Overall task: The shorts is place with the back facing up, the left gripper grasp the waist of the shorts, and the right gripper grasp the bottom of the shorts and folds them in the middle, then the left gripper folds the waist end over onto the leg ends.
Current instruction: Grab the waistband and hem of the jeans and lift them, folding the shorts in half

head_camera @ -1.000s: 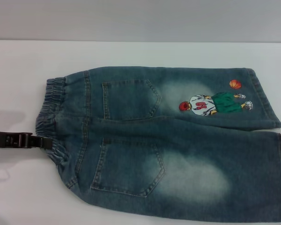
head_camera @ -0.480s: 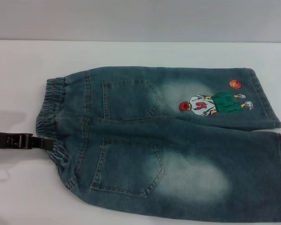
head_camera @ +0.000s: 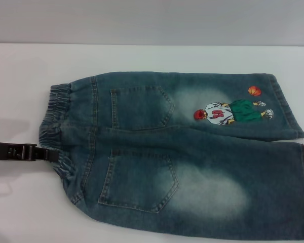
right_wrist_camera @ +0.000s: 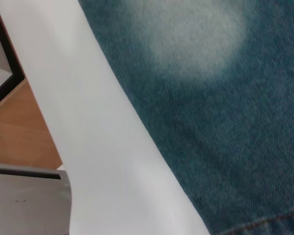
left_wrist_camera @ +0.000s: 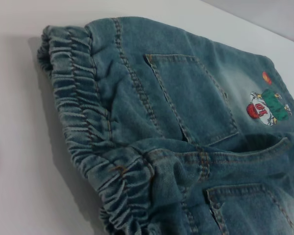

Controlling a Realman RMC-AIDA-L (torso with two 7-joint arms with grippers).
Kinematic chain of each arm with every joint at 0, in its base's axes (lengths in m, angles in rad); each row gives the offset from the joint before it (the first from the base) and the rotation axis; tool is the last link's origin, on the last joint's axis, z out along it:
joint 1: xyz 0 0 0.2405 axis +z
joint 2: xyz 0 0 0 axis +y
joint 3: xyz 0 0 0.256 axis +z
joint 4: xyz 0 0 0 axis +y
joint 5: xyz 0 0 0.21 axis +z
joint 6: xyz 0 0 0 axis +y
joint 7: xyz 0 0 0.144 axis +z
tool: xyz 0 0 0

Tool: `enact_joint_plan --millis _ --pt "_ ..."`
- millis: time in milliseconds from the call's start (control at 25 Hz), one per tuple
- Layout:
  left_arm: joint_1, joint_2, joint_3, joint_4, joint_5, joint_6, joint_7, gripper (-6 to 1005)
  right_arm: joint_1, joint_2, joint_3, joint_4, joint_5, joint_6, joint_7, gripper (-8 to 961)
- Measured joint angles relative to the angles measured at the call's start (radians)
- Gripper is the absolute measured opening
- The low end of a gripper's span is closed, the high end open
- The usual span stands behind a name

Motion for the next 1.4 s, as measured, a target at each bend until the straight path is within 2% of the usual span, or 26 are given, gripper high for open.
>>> enact_joint_plan --millis 1000,1160,1400 --pt "0.0 -0.002 -0.001 -0.009 0.001 0.001 0.005 34 0.026 0.003 0.0 -0.054 0.006 -0.03 -0.004 484" --pt "-0.001 -0.004 0.001 -0.009 0.001 -0.001 0.005 34 0.034 0.017 -0.012 -0.058 0.006 -0.03 -0.004 484" --pt "-0.002 -0.006 0.002 -0.009 0.001 -0.002 0.005 34 0.045 0.025 -0.015 -0.061 0.006 -0.03 -0.006 484"
